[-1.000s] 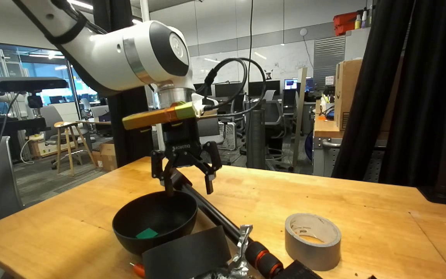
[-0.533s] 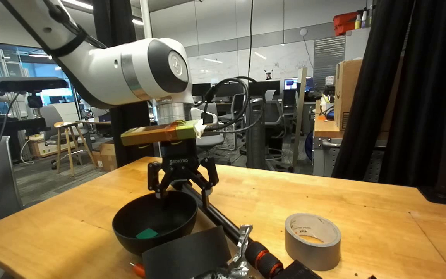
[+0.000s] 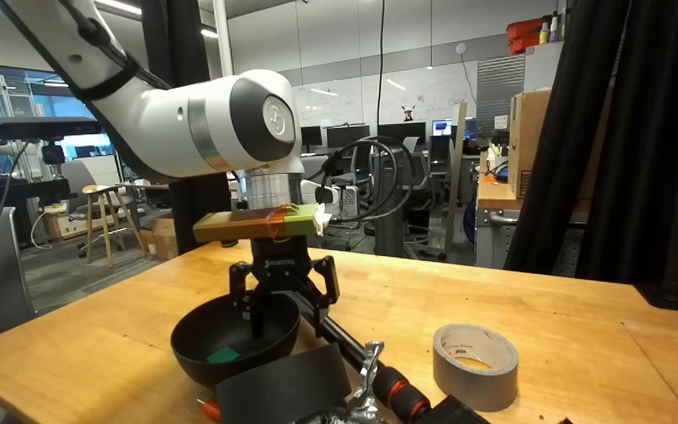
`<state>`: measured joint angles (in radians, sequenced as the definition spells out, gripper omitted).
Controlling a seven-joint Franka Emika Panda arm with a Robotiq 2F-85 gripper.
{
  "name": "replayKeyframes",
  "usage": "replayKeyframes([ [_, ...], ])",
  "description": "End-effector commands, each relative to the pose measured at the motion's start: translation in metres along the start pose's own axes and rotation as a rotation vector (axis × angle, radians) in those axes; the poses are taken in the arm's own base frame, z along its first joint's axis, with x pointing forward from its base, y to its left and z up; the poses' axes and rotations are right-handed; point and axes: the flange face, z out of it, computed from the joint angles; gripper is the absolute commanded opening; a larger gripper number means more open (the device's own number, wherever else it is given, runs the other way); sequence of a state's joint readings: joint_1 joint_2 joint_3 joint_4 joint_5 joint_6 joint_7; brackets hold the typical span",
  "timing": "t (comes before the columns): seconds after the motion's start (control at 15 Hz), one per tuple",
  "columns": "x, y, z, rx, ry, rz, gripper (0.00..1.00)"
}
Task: Move the bowl to the left.
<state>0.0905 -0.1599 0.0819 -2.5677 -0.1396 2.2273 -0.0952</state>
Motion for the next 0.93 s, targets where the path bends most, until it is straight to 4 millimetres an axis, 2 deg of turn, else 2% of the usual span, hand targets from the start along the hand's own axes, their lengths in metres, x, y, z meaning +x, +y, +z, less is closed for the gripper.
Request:
replayKeyframes([
  [0.0,-0.01,0.005,0.002,0.014,0.021,-0.011,0.7],
  [0.2,-0.01,0.002,0.005,0.01,0.007,-0.014,0.44],
  [0.6,-0.01,-0.004,0.008,0.005,-0.009,-0.026,0.02],
  [0.73,-0.009,-0.008,0.005,0.005,-0.009,-0.029,0.0],
  [0.87,-0.008,-0.011,-0.001,0.0,-0.002,-0.031,0.03],
])
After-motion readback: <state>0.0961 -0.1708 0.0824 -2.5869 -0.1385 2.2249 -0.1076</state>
